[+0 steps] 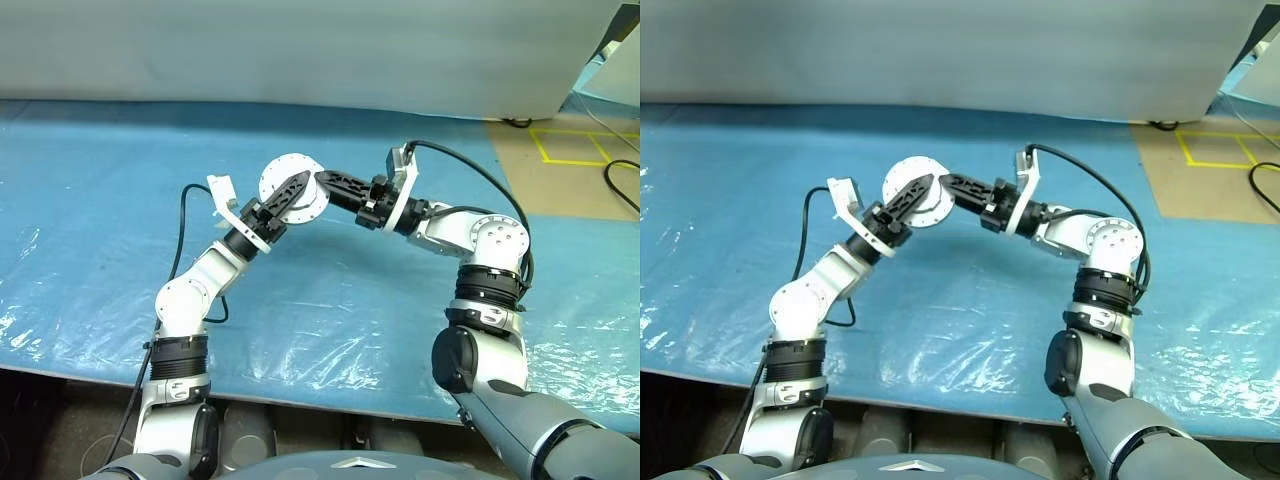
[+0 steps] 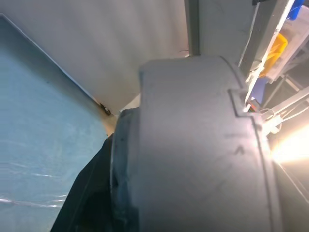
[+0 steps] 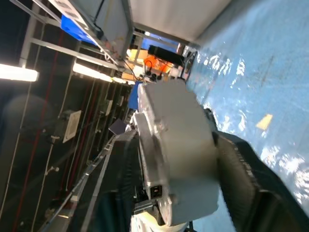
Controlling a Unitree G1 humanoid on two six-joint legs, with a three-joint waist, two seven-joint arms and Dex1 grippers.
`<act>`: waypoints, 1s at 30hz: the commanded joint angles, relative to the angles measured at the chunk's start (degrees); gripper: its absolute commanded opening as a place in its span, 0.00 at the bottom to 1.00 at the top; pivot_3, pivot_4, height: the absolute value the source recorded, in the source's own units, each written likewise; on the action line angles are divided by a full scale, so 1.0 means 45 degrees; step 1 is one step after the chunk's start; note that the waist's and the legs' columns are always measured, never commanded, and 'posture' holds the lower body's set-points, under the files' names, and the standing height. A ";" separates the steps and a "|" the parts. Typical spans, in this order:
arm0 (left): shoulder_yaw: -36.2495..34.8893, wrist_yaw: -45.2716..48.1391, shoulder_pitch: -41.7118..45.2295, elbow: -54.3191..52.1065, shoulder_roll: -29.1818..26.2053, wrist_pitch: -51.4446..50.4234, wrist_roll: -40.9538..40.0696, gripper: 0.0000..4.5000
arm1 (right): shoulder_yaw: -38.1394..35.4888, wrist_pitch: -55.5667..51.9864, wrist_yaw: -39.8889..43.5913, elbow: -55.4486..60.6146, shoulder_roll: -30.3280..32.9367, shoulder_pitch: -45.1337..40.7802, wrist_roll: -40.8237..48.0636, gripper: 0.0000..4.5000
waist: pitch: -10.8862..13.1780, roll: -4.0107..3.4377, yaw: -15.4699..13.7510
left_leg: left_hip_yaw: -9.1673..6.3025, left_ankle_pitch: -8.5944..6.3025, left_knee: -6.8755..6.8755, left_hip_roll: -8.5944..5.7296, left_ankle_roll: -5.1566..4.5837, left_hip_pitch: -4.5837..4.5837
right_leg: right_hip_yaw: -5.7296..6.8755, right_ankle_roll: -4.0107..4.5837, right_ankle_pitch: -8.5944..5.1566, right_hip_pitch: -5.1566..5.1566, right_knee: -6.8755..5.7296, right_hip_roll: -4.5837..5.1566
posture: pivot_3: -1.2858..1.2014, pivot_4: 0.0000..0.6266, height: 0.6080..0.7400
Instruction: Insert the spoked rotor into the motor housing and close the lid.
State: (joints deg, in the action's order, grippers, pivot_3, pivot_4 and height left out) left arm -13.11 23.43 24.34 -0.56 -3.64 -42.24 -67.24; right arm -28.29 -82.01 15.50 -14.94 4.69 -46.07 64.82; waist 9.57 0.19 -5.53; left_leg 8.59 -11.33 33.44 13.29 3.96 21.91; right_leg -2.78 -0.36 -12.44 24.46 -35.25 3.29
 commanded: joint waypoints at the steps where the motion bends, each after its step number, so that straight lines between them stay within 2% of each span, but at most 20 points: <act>1: -0.0299 -0.0210 0.0270 -0.0233 0.0051 0.0449 0.0180 0.62 | 0.0078 -0.0469 0.0278 0.0256 -0.0137 -0.0341 0.0950 0.77 | 0.0000 0.0000 -0.0006 | -0.0001 0.0000 0.0004 -0.0001 0.0000 -0.0001 | -0.0001 0.0000 0.0000 0.0000 -0.0005 0.0000 | 0.52 0.24 1.00; 3: -0.0355 -0.0243 0.0327 -0.0149 0.0067 0.0496 0.0268 0.62 | -0.0005 -0.0459 0.0162 0.0080 -0.0127 -0.0395 0.0988 0.91 | 0.0000 0.0000 -0.0011 | -0.0001 0.0000 0.0017 -0.0003 0.0000 0.0001 | -0.0002 0.0000 0.0000 0.0000 -0.0012 0.0002 | 0.52 0.24 1.00; 11: -0.0716 -0.0140 0.0474 0.0103 0.0054 0.0949 0.0428 0.62 | -0.0067 -0.0269 -0.0124 -0.0242 -0.0065 -0.0431 0.0885 0.91 | 0.0000 0.0000 -0.0006 | -0.0006 0.0000 0.0048 0.0000 0.0000 0.0002 | -0.0003 0.0000 0.0000 0.0000 -0.0039 0.0003 | 0.52 0.24 1.00; 12: -0.0731 0.0070 0.0396 0.0013 0.0043 0.0889 0.0280 0.56 | -0.0078 -0.0265 -0.0152 -0.0261 -0.0068 -0.0435 0.0892 0.92 | 0.0000 0.0000 0.0007 | -0.0006 0.0000 0.0049 0.0000 0.0000 0.0001 | -0.0005 0.0000 0.0000 0.0000 -0.0041 0.0003 | 0.52 0.24 1.00; 18: -0.0854 -0.0603 0.0776 0.0226 -0.0022 0.1087 0.0810 0.56 | -0.0065 -0.0279 -0.0254 -0.0279 -0.0078 -0.0438 0.0972 0.92 | 0.0000 0.0000 -0.0014 | -0.0007 -0.0001 0.0052 -0.0002 0.0001 0.0005 | -0.0007 0.0000 0.0000 0.0000 -0.0040 0.0004 | 0.52 0.24 1.00; 24: -0.2553 -0.1145 0.1202 0.0398 -0.1219 0.1752 0.0560 0.56 | -0.0023 -0.0085 -0.0208 -0.0416 0.0091 -0.0472 0.0933 0.92 | 0.0001 0.0001 0.0108 | -0.0008 -0.0001 0.0054 0.0008 0.0002 -0.0009 | -0.0017 0.0000 0.0000 0.0001 -0.0053 0.0000 | 0.52 0.24 1.00; 30: -0.3066 -0.1238 0.0509 0.0961 -0.2787 0.2016 0.1755 0.56 | 0.0538 0.0582 0.0400 -0.0541 0.0753 -0.0438 0.0203 0.92 | 0.0001 0.0001 0.0005 | -0.0010 -0.0001 0.0053 -0.0006 0.0003 0.0006 | -0.0004 -0.0004 -0.0002 0.0000 -0.0033 0.0005 | 0.52 0.24 1.00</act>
State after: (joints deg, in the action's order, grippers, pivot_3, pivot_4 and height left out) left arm -26.45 16.99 26.41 4.88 -15.30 -34.28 -60.39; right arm -26.78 -80.44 15.72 -17.81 7.52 -46.79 65.92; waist 9.58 0.20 -5.51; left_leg 8.55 -11.34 33.68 13.24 3.97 21.94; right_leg -2.79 -0.38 -12.46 24.46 -35.38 3.33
